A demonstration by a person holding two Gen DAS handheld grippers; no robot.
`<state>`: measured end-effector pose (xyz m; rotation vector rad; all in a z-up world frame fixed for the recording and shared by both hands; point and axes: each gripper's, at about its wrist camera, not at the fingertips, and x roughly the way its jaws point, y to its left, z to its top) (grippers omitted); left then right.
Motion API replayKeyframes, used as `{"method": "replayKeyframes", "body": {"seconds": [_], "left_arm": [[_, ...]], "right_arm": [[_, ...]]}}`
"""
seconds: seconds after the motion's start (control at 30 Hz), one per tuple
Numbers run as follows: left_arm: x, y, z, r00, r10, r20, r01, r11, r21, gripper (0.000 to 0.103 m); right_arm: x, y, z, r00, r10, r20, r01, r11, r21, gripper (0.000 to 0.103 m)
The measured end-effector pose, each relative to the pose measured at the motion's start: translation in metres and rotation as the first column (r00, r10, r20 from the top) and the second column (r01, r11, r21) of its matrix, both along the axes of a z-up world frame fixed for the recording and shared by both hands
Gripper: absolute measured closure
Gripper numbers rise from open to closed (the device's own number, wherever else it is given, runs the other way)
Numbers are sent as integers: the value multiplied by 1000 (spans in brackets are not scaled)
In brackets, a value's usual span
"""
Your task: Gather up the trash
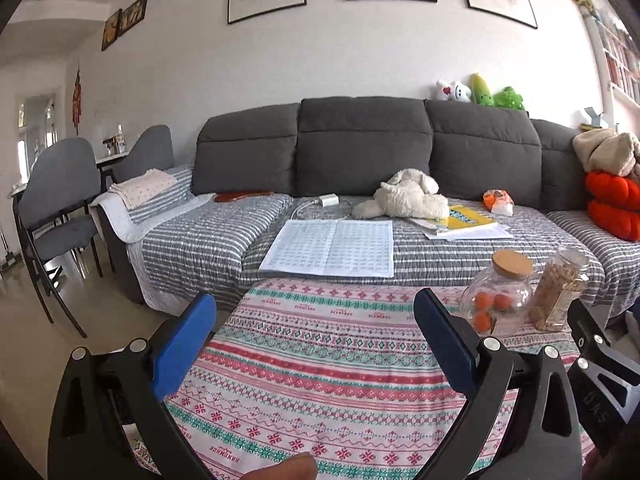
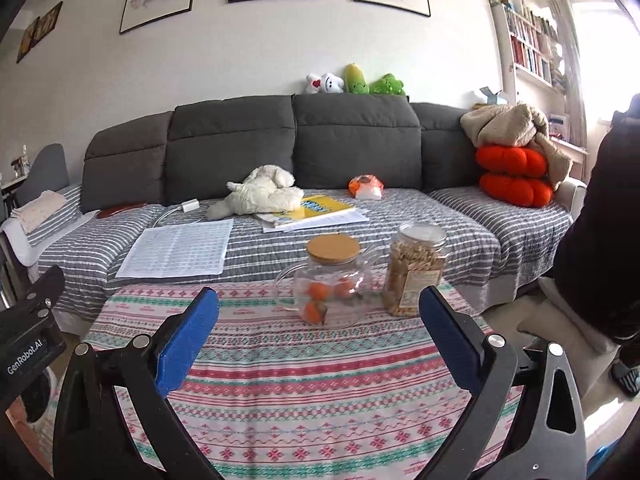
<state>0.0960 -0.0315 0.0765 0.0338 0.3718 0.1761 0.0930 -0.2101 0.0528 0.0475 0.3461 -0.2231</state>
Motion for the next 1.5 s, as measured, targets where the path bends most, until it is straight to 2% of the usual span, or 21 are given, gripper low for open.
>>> {"method": "replayKeyframes", "body": {"seconds": [0.4, 0.63, 1.5], "left_arm": [[-5, -2, 3, 1000, -4, 7, 4, 1000, 1, 7], [-4, -2, 2, 1000, -10, -1, 10, 1000, -4, 7], [-8, 0, 3, 999, -44, -6, 43, 998, -43, 7]], "right_arm": [[-6, 4, 5, 998, -31, 50, 32, 999, -29, 7], [-9, 1, 8, 997, -37, 71, 38, 999, -16, 7], [-15, 3, 11, 994, -49, 97, 51, 999, -16, 7]]}}
